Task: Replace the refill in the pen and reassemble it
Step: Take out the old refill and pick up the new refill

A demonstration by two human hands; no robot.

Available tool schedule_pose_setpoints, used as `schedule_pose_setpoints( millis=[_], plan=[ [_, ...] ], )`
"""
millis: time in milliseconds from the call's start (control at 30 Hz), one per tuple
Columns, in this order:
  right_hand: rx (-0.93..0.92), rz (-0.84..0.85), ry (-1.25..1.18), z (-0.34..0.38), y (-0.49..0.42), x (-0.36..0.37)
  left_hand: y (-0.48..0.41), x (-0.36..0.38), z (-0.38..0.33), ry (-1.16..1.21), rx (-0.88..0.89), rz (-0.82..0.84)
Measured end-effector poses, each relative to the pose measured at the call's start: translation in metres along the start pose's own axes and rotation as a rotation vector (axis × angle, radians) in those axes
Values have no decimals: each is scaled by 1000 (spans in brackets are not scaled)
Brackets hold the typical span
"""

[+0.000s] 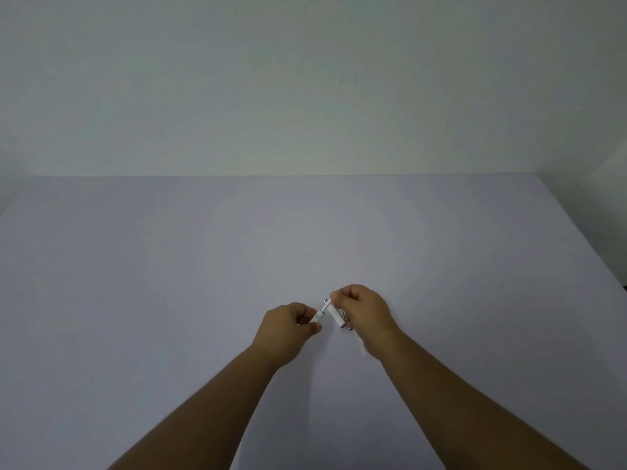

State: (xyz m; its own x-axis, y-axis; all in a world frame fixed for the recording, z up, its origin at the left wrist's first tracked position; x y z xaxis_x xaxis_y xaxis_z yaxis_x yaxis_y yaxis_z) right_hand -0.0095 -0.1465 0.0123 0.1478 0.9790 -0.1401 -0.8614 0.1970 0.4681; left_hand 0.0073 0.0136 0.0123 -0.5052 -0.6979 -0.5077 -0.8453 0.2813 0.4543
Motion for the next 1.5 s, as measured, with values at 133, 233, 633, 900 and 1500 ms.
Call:
schedule_pose_setpoints(
  millis=[133,233,633,900,1500],
  plan=[
    [10,117,34,9,-6,-10,-3,0,-2,49,-1,2],
    [-25,-28,107,9,-15,-27,-5,-2,-1,97,-7,4],
    [48,-81,1011,-33,-24,-9,-6,-1,5,101,-16,52],
    [46,-201,449,-12,-20,-16,-1,-3,1,85,2,60],
    [29,44,16,15,5,-7,5,-2,-18,43,12,29]
  ],
)
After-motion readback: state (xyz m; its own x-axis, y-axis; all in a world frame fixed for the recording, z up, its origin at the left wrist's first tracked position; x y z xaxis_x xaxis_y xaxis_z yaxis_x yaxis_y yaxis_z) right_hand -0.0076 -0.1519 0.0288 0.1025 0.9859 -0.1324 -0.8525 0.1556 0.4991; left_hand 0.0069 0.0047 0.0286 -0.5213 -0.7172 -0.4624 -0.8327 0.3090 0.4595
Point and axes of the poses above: each hand's wrist, its own y-axis away from the middle knuckle, its own x-axis out of the palm, z = x × y, the point moved 2 cm from there along -y, towards the middle knuckle, and after that the axes turned 4 degrees about z, right-handed, at the moved point
